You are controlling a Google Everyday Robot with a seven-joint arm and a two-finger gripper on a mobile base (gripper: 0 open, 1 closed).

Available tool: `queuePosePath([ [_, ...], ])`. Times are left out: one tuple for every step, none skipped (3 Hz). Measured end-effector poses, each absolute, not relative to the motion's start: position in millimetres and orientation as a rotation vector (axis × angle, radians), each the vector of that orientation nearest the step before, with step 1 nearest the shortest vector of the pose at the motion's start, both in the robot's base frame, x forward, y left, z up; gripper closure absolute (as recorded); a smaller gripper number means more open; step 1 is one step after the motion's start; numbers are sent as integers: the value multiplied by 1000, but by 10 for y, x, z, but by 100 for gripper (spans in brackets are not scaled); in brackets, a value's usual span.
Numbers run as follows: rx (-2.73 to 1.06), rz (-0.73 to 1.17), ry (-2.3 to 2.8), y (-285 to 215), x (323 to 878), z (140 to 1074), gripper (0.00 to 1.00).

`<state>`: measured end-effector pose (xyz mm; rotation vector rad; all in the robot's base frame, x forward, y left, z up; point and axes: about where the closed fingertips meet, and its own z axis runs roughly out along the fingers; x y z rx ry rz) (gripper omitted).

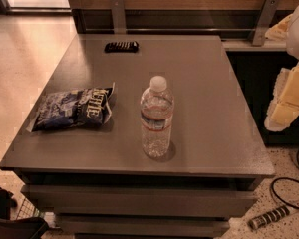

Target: Move water bottle near rxbar chocolate

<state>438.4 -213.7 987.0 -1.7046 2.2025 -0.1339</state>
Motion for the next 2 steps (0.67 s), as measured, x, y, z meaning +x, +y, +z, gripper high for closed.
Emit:
queuePosePath([
  [-1703,-126,2201,-2125,4391,9859,0],
  [-1698,-98,2194,-2083,4415,9820,0],
])
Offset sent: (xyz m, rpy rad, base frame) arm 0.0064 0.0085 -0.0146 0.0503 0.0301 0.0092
